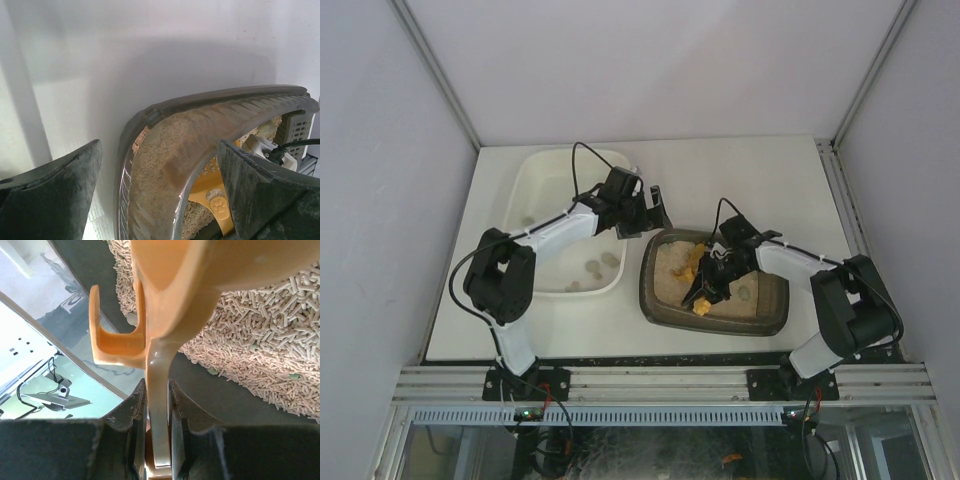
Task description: Clean the litter box
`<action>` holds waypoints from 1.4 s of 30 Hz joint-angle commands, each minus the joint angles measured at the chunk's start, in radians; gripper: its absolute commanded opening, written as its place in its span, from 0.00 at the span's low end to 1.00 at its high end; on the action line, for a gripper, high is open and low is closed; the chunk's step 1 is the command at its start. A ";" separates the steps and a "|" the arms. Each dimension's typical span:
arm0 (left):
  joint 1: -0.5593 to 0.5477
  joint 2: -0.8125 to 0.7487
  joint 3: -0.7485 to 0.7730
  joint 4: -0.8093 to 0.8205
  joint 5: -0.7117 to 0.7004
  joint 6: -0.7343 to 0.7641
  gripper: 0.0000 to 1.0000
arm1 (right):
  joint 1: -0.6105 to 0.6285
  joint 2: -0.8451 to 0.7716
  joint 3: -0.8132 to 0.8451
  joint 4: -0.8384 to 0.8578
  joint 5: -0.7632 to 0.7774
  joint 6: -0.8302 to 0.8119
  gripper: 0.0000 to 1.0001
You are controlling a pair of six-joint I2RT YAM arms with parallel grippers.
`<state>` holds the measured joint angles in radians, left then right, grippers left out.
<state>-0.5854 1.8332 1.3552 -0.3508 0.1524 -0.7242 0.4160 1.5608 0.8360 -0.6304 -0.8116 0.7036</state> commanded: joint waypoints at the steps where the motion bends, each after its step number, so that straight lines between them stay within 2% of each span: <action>1: -0.004 -0.048 -0.036 0.025 0.004 -0.007 1.00 | -0.015 -0.033 -0.075 0.188 0.123 -0.017 0.00; 5: -0.004 -0.048 -0.038 0.029 0.012 -0.001 1.00 | -0.011 -0.062 -0.114 0.298 0.069 -0.022 0.00; 10: -0.004 -0.049 -0.041 0.030 0.015 0.005 1.00 | 0.010 -0.069 -0.116 0.355 0.011 -0.033 0.00; 22: -0.006 -0.052 -0.042 0.038 0.023 0.009 0.99 | 0.108 0.055 -0.115 0.536 -0.142 0.100 0.00; 27: -0.005 -0.051 -0.047 0.042 0.025 0.014 0.99 | 0.115 0.056 -0.134 0.628 -0.187 0.119 0.00; 29: -0.006 -0.052 -0.050 0.045 0.027 0.014 0.99 | 0.110 0.044 -0.160 0.691 -0.202 0.140 0.00; 34: -0.010 -0.052 -0.049 0.047 0.030 0.023 0.99 | 0.082 0.054 -0.258 0.986 -0.262 0.309 0.00; 42: -0.014 -0.048 -0.050 0.049 0.035 0.028 0.99 | 0.076 0.066 -0.283 1.004 -0.301 0.344 0.00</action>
<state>-0.5911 1.8301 1.3373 -0.3218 0.1749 -0.7166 0.4896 1.6203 0.5735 0.2829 -1.1267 1.0691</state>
